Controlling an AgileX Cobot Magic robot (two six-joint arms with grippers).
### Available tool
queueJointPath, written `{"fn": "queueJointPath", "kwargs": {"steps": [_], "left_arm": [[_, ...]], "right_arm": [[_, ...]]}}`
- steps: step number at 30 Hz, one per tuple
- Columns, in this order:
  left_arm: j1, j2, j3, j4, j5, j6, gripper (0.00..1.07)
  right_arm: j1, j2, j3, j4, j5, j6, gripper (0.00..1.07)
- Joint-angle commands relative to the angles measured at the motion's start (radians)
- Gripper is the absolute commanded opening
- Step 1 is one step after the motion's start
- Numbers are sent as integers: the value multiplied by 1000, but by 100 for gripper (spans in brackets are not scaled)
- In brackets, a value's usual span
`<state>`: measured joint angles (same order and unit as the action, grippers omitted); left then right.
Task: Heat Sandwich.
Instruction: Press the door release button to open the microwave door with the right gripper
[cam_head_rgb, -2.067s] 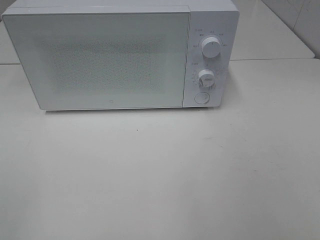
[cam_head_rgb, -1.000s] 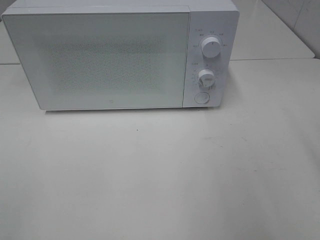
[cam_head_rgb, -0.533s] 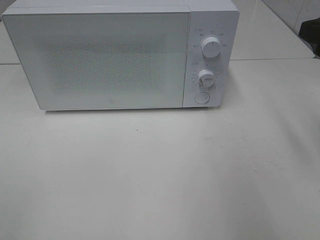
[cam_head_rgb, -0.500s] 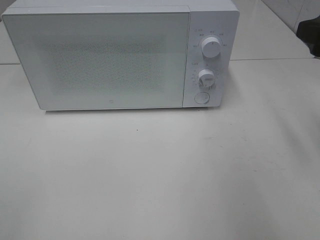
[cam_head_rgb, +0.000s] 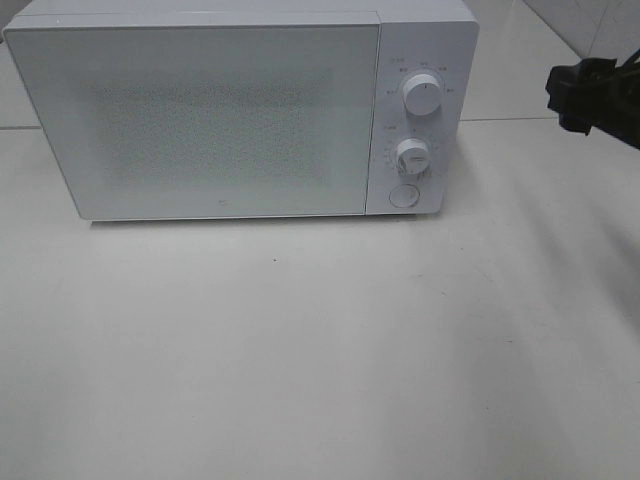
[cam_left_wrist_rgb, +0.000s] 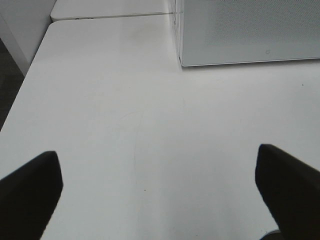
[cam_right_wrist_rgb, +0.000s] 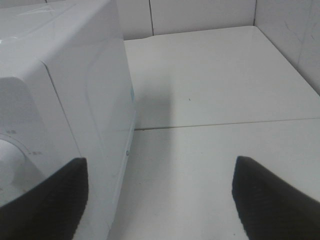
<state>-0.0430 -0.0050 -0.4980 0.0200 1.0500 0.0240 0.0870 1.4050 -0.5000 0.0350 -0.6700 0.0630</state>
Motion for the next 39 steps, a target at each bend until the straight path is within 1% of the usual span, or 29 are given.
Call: {"fn": "queueJointPath", "kwargs": {"steps": [1,2,3,4,5,8,10,11,13,14,15,16,18,20,22,23,25,32,39], "left_arm": [[1,-25,4,-5,-12,-3,101],[1,-25,4,-5,-12,-3,101],[1,-25,4,-5,-12,-3,101],[1,-25,4,-5,-12,-3,101],[1,-25,4,-5,-12,-3,101],[1,-25,4,-5,-12,-3,101],[1,-25,4,-5,-12,-3,101],[1,-25,4,-5,-12,-3,101],[1,-25,4,-5,-12,-3,101],[1,-25,4,-5,-12,-3,101],[1,-25,4,-5,-12,-3,101],[1,-25,4,-5,-12,-3,101],[1,-25,4,-5,-12,-3,101],[1,-25,4,-5,-12,-3,101],[1,-25,4,-5,-12,-3,101],[1,-25,4,-5,-12,-3,101],[1,-25,4,-5,-12,-3,101],[1,-25,4,-5,-12,-3,101],[1,-25,4,-5,-12,-3,101]], "right_arm": [[48,61,35,104,-124,-113,76],[91,97,49,173,-174,-164,76],[116,117,52,208,-198,-188,76],[116,117,52,208,-198,-188,76],[136,133,53,233,-220,-203,76],[225,199,54,329,-293,-225,76],[243,215,54,349,-307,-225,76],[284,240,54,387,-344,-230,76],[329,265,54,422,-373,-243,76],[329,265,54,422,-373,-243,76],[351,275,54,437,-386,-247,76],[394,301,54,475,-407,-248,76],[410,313,54,493,-417,-248,76],[463,343,52,548,-433,-250,76],[499,363,45,574,-440,-255,76],[499,363,45,574,-440,-255,76],[545,394,26,610,-443,-271,76],[625,414,-4,691,-443,-304,76],[661,443,-27,715,-441,-322,76]]}}
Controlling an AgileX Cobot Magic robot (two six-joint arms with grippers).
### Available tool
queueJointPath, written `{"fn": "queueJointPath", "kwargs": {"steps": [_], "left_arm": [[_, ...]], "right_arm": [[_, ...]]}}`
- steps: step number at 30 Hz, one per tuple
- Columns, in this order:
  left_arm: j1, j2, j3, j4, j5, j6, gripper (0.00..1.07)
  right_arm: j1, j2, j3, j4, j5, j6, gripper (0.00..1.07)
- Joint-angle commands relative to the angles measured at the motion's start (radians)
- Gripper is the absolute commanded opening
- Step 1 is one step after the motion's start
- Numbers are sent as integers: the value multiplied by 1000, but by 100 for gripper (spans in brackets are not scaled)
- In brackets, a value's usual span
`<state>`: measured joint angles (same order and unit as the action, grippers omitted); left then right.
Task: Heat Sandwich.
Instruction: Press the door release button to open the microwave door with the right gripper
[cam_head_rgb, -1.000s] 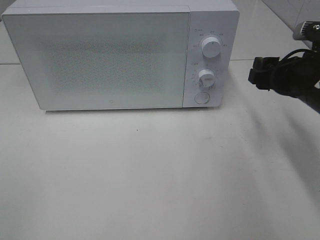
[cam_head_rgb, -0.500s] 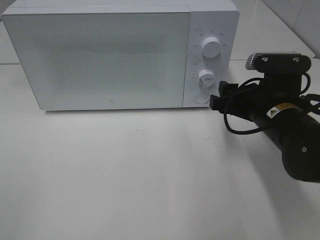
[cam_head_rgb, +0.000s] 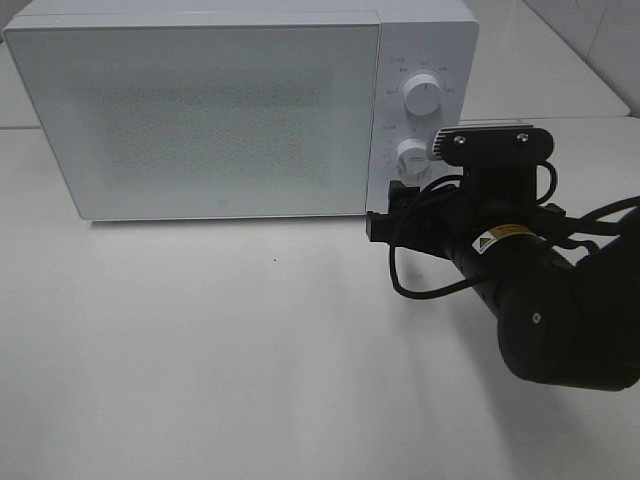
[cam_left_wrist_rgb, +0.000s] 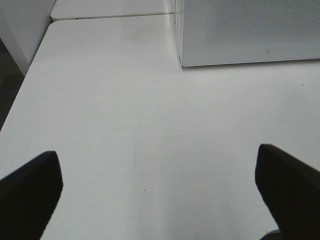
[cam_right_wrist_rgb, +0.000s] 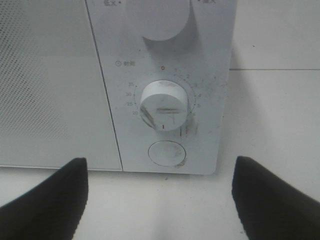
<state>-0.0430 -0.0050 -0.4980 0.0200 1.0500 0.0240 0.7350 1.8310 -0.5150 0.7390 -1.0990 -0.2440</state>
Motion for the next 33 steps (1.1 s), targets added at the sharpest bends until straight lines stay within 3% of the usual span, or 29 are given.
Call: {"fn": "queueJointPath", "kwargs": {"steps": [1,10,16,27,33], "left_arm": [[1,-25,4,-5,-12,-3,101],[1,-25,4,-5,-12,-3,101],[1,-25,4,-5,-12,-3,101],[1,-25,4,-5,-12,-3,101],[1,-25,4,-5,-12,-3,101]], "right_arm": [[13,25,-13,11,-7,-12,76],[13,26,-13,11,9,22,76],[13,26,-13,11,9,163,76],[13,26,-12,-2,56,660,76],[13,26,-12,-74,69,1014,75]]}}
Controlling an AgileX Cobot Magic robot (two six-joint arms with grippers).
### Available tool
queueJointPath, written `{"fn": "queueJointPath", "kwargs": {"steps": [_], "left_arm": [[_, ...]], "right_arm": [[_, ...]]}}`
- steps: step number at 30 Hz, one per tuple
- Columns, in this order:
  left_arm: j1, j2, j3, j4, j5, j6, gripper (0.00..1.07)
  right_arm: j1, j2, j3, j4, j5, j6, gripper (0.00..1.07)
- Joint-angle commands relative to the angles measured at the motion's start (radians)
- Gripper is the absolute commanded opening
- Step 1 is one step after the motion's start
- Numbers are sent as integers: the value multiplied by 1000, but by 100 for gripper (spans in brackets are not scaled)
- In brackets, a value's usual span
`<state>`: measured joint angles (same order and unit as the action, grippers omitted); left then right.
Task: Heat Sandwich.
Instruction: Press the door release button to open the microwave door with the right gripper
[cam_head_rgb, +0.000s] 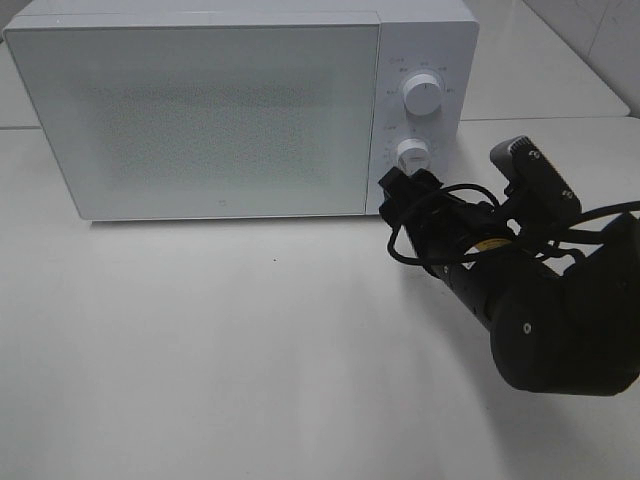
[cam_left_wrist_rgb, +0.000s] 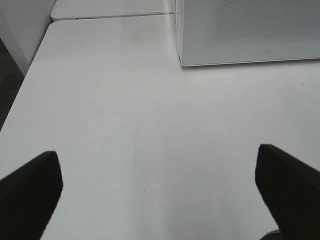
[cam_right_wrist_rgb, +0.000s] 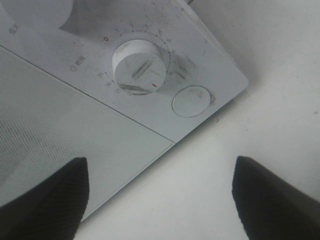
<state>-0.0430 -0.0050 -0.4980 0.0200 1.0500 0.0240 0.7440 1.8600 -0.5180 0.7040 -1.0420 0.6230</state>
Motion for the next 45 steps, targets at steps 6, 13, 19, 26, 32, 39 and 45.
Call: {"fn": "queueJointPath", "kwargs": {"steps": [6,13,19,26,32,39,45], "left_arm": [[1,-25,4,-5,-12,-3,101],[1,-25,4,-5,-12,-3,101],[1,-25,4,-5,-12,-3,101],[1,-25,4,-5,-12,-3,101],[1,-25,4,-5,-12,-3,101],[1,-25,4,-5,-12,-3,101],[1,-25,4,-5,-12,-3,101]], "right_arm": [[4,-3,-9,-42,12,386,70],[4,-3,-9,-53,12,601,48],[4,-3,-9,-78,12,783,16],[4,-3,-9,-74,12,821,0],[4,-3,-9,-66,14,821,0],[-16,20,-20,-71,30,808,0],[-42,70,-56,-104,34,808,0]]}}
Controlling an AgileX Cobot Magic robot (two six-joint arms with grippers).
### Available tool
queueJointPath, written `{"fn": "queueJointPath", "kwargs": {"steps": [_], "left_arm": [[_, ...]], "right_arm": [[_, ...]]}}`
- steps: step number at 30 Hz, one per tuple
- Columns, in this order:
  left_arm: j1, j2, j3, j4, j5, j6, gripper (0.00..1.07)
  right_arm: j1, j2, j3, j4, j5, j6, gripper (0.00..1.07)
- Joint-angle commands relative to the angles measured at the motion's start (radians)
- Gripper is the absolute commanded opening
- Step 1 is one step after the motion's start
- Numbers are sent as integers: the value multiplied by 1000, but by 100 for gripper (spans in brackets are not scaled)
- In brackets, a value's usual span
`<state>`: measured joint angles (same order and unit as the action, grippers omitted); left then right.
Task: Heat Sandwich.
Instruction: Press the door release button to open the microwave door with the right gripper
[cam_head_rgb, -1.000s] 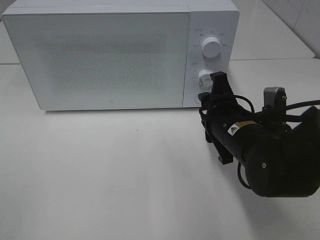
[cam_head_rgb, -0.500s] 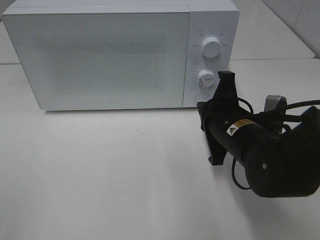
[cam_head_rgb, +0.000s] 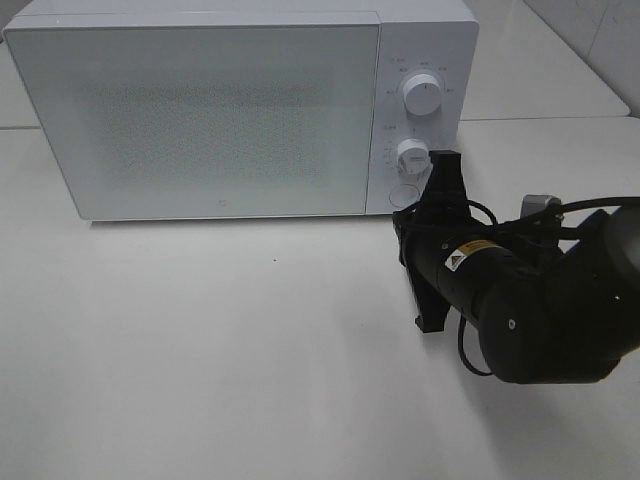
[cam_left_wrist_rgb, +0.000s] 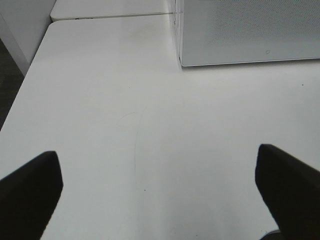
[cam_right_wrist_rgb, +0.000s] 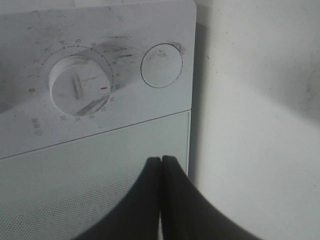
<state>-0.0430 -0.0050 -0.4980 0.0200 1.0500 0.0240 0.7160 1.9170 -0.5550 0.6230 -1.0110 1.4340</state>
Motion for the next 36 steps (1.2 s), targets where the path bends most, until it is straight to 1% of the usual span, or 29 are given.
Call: {"fn": "queueJointPath", "kwargs": {"steps": [1,11,17,25,36], "left_arm": [[1,-25,4,-5,-12,-3,101],[1,-25,4,-5,-12,-3,101],[1,-25,4,-5,-12,-3,101],[1,-25,4,-5,-12,-3,101],[1,-25,4,-5,-12,-3,101]], "right_arm": [[-21,18,-24,-27,7,-3,0],[-80,76,-92,-43,32,-23,0],[-123,123,-155,-90,54,-28,0],[-153,169,-228,-103,93,-33,1],[-195,170,-265,-114,117,-81,1]]}}
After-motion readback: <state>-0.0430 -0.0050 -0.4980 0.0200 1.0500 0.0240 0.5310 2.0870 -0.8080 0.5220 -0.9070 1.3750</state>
